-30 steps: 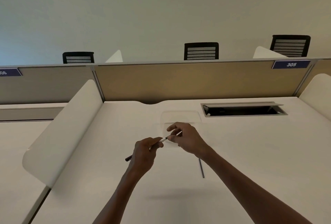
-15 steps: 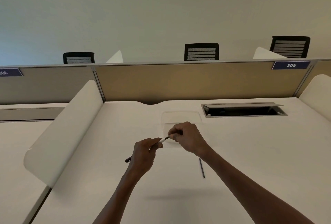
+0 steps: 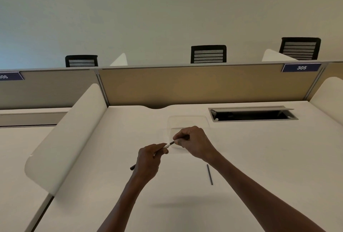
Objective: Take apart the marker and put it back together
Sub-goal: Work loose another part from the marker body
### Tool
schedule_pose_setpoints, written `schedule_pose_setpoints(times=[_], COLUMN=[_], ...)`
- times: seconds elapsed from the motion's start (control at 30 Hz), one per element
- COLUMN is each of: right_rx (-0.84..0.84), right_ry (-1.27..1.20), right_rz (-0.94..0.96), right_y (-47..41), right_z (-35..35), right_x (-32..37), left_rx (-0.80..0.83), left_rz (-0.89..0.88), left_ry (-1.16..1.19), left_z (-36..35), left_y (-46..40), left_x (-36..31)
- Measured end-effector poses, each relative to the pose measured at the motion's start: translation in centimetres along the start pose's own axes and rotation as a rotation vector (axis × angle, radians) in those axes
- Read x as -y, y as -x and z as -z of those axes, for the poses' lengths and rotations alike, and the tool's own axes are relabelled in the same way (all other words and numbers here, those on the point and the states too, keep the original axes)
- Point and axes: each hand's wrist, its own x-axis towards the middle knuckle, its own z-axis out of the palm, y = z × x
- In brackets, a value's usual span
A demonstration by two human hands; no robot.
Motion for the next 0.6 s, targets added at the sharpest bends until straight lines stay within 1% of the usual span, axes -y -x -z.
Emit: schedule_pose_setpoints(times=[0.23,0.33,0.4,0.5,0.6], right_rx=[-0.031,-0.056,-0.067,-0.081,-0.095], right_ry=[0.065,0.140,0.265,0.550,0.711], right_rz=[0.055,0.144,0.271,0.453,0.513], right_y=[0.14,0.13,0.12,0.21,0.41], right_z=[0.09,0.06,-0.10,-0.44,-0.66], right_x=[0.36,0.53,0.58,0.33,0.13], left_rx=[-0.002,-0.004,-0.005,-0.003,-0.004], left_rz=[0.025,0.022,0.024,0.022,0.004], left_ry=[0.043,0.047,0.053,0.034,0.015], left_z=[0.00,0.04,0.09,0.18,0.24], left_y=[0.08,0.17,0.18,0.11,0.09], left_x=[-0.14,-0.31,-0.41,-0.34,-0.26])
